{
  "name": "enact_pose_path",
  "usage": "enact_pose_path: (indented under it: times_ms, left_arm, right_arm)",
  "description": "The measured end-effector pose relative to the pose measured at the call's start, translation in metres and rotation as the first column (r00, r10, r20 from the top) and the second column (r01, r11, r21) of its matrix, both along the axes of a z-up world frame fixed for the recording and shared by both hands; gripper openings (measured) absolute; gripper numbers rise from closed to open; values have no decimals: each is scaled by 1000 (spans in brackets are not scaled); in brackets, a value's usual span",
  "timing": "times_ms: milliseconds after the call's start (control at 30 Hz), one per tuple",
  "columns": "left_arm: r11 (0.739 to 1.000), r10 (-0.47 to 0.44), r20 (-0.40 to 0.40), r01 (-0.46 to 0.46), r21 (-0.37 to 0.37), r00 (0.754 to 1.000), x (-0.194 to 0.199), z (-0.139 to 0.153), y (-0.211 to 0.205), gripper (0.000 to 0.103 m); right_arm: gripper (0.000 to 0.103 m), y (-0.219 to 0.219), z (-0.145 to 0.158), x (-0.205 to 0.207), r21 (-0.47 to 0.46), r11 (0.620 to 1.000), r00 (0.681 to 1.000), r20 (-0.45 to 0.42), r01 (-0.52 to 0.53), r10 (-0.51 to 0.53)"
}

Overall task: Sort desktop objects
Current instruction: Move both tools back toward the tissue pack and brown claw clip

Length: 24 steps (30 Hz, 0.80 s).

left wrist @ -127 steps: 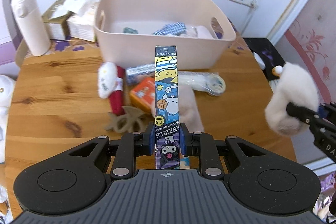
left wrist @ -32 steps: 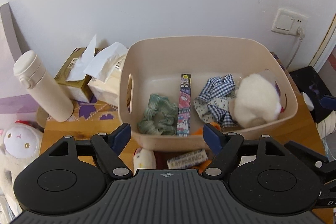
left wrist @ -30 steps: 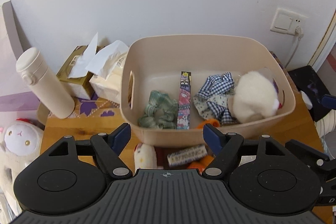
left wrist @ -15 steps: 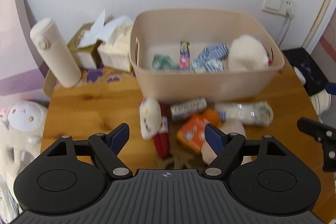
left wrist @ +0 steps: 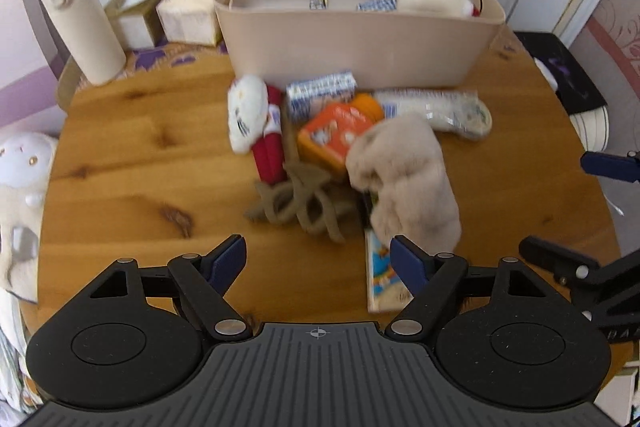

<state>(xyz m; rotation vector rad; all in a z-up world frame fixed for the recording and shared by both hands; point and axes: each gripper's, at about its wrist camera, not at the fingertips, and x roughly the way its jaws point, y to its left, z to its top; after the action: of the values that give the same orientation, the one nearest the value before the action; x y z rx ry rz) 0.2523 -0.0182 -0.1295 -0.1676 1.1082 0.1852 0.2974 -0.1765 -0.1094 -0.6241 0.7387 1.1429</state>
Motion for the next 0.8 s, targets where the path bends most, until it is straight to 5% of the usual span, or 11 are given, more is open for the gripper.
enact_pose_path:
  times_ms: [367, 800]
  left_arm:
    - [999, -21, -85, 18, -32, 996, -11, -32, -24, 81]
    - [995, -32, -86, 24, -94, 996, 0, -44, -37, 81]
  right_arm:
    - [103, -8, -40, -18, -77, 996, 993, -109, -53, 45]
    - [103, -6, -74, -24, -108, 992, 990, -131, -58, 44]
